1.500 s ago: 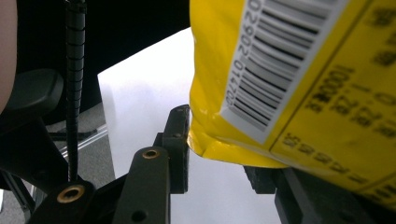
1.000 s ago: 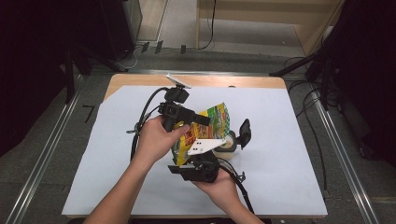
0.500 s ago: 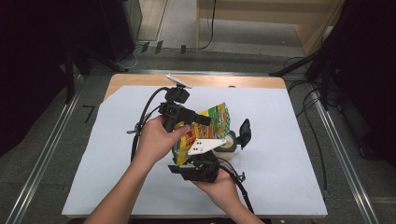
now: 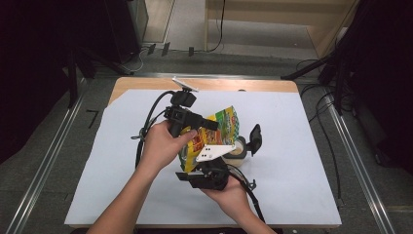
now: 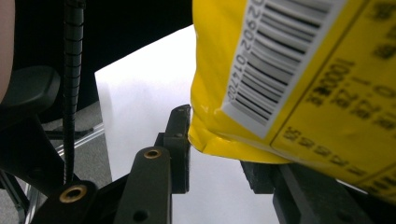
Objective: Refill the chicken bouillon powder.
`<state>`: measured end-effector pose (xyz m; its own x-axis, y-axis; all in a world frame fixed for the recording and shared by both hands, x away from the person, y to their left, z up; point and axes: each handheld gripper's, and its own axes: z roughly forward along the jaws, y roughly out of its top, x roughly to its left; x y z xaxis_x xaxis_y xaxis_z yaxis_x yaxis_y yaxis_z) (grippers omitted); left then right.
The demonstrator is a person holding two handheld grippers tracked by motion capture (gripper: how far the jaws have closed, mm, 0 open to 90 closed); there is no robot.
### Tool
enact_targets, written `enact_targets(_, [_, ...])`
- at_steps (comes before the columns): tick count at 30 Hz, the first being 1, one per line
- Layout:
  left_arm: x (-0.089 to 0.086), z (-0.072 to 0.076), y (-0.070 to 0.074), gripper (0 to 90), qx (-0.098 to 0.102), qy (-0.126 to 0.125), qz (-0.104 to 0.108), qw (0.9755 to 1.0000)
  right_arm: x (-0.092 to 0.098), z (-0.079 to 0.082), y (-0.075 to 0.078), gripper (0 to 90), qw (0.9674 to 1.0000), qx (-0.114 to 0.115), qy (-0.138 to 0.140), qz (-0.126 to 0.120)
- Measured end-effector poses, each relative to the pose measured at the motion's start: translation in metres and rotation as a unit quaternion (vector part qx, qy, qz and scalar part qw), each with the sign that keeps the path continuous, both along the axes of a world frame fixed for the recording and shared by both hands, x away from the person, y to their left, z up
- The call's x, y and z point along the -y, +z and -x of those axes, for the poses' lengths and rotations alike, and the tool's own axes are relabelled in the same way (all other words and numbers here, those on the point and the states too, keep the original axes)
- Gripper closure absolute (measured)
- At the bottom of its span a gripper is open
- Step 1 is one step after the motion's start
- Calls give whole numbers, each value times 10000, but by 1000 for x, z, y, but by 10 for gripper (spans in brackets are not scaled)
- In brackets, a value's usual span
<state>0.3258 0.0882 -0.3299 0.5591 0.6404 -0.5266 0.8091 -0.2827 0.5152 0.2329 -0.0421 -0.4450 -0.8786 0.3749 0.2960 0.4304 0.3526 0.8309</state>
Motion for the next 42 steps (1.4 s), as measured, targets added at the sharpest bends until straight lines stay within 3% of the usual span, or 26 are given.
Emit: enact_targets(42, [4,-1,1,716,11,-70,27,10000,1,4,2,707,10000,51,-56,23])
